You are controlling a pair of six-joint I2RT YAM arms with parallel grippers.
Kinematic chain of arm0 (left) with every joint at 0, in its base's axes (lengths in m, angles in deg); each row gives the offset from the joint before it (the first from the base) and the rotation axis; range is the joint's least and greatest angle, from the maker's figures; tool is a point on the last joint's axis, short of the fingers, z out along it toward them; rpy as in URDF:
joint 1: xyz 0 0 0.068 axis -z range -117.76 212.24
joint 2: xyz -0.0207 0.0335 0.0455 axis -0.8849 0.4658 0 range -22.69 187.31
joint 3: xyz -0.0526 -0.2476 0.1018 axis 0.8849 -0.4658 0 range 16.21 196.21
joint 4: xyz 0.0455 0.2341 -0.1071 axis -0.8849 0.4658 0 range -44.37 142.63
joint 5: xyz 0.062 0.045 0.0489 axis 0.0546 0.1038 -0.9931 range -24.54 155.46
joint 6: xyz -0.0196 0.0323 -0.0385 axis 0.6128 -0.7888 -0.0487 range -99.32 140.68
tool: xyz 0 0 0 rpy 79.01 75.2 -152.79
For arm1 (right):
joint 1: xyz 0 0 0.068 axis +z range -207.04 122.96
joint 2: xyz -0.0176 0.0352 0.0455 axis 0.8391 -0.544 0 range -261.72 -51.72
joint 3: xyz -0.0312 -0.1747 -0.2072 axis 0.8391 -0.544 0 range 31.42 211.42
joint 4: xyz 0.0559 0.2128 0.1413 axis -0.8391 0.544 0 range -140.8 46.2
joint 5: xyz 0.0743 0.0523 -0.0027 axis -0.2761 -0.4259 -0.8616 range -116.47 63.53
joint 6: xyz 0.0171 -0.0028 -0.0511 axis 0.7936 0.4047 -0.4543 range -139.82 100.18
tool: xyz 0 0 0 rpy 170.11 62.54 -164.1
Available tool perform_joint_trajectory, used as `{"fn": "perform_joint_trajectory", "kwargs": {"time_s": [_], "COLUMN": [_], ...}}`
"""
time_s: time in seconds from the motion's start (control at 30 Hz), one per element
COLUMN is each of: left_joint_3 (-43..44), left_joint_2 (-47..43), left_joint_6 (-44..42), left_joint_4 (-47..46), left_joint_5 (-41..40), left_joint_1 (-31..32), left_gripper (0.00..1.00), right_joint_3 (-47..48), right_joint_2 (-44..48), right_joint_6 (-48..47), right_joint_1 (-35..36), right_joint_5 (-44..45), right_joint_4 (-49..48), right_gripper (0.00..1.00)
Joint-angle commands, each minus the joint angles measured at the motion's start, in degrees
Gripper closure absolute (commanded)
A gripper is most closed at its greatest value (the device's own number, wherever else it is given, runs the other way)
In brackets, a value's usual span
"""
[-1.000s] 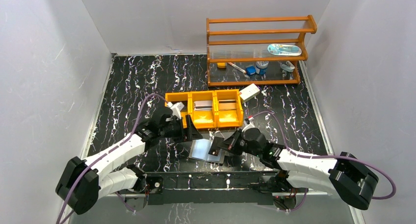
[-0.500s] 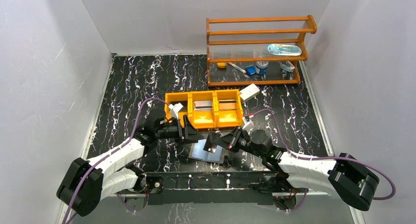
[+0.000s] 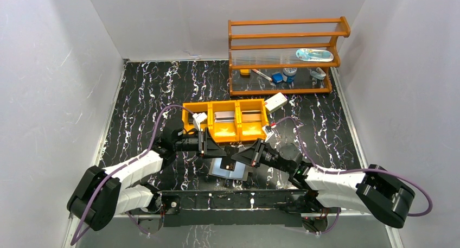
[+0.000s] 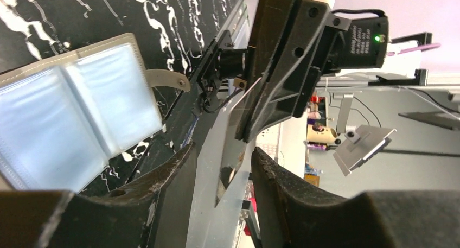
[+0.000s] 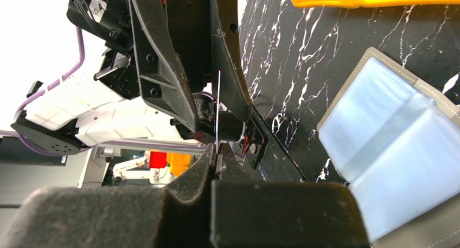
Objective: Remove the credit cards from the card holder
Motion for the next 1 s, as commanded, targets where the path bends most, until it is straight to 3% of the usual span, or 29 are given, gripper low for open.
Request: {"fn": "perform_joint_trajectory", "kwargs": {"time_s": [0.0,0.23,0.97], "left_joint_3": [0.00,-0.56,-1.72], "left_joint_2": [-0.34,-0.95,-3.39], "left_joint_6": [0.93,2.38,5.52], "left_joint_4": [-5.84,-9.44,-14.75], "left_joint_5": [5.53,7.66,11.09], "left_joint_1": [-0.26,-0.23,-0.21], "left_gripper": [0.63,0.75,0.93], "right_joint_3": [2.21,2.54,-2.28], "right_joint_2": [-1.88,-4.92,-1.76], "right_joint_6": [-1.39,-0.53,4.27], "right_joint_1": [0.21,0.20,-0.01], "right_joint_5": [-3.54,-5.06,0.15], "right_joint_4": [-6.76,-10.61,-15.78], "right_gripper": [1.00,1.00,1.00]}}
